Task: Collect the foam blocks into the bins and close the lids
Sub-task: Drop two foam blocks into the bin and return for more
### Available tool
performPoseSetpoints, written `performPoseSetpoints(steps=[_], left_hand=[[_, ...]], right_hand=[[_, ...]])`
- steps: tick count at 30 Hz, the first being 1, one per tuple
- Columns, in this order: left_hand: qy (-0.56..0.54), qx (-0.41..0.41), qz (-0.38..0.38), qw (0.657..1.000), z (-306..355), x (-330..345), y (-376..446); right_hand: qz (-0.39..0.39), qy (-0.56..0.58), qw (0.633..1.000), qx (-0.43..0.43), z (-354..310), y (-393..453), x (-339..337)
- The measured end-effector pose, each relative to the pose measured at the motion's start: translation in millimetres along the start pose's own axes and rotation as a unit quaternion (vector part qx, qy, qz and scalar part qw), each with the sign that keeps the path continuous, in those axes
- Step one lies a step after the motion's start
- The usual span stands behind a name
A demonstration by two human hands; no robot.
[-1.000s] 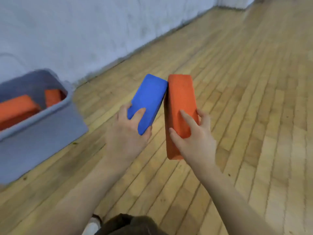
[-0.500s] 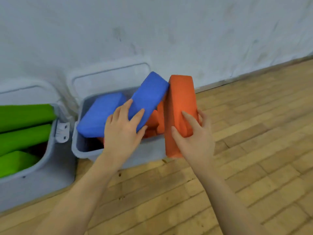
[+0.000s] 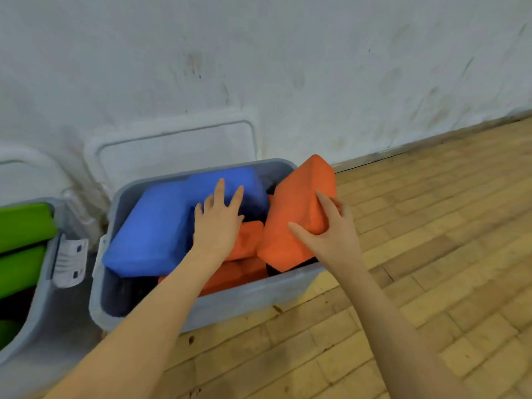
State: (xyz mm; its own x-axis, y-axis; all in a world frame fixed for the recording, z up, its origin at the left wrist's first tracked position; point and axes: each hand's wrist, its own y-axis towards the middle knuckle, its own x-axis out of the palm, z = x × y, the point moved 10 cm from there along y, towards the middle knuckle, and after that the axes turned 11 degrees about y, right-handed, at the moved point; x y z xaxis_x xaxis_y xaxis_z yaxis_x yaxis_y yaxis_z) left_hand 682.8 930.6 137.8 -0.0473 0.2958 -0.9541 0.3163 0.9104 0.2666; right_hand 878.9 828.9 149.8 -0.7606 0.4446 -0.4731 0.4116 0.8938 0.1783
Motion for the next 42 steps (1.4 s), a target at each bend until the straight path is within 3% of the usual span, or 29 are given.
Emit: performPoseSetpoints(steps=[5,8,10,13,17,19,21,23,26,30,34,38,42], left_hand=[[-0.224,0.025,-0.007,0.974,27.6,0.5,-26.6],[-0.250,0.129,-0.021,0.959,59.9,-7.3,-58.0],[-0.278,0.134,-0.040,0.950,67.0,-0.1,-64.4],[-0.333,0.121,-0.010,0.935,66.0,-2.1,-65.1],[-0.246,0.093,0.066,0.963,67.9,-11.2,-68.7],[-0.236,0.088,0.099,0.963,75.7,-19.4,-68.0],[-0.247,0.068,0.109,0.961,78.3,-24.1,-64.5],[-0.274,0.019,0.087,0.958,72.5,-19.3,-57.0],[-0.237,-0.053,0.049,0.969,58.1,-0.5,-45.7],[-0.152,-0.057,0.059,0.985,44.7,9.3,-37.6],[-0.138,-0.006,0.102,0.985,55.1,-7.4,-41.4],[-0.171,0.077,0.149,0.971,96.9,-49.9,-58.4],[-0.275,0.203,0.085,0.936,194.0,-86.6,-77.7]], right_hand=[[0.070,0.022,0.997,-0.018,-6.6,-4.4,-14.4],[0.080,0.072,0.994,0.021,5.7,-0.4,-20.0],[0.061,0.081,0.994,0.037,12.5,-2.1,-16.6],[0.044,0.055,0.997,0.014,6.8,-5.6,-17.1],[0.076,0.005,0.995,-0.059,-28.5,-8.1,-22.2],[0.088,-0.035,0.988,-0.120,-47.7,-9.3,-19.8],[0.083,-0.006,0.987,-0.138,-50.1,-6.5,-20.6],[0.050,0.024,0.991,-0.123,-40.3,1.4,-17.8],[-0.052,-0.030,0.997,-0.047,-2.3,9.8,10.3],[-0.118,-0.078,0.990,0.000,38.2,-3.2,40.9],[-0.094,-0.097,0.991,-0.020,42.1,-10.1,42.0],[-0.016,-0.100,0.994,-0.049,35.8,-33.5,-3.5],[0.076,-0.136,0.988,-0.003,60.5,-87.2,-100.5]])
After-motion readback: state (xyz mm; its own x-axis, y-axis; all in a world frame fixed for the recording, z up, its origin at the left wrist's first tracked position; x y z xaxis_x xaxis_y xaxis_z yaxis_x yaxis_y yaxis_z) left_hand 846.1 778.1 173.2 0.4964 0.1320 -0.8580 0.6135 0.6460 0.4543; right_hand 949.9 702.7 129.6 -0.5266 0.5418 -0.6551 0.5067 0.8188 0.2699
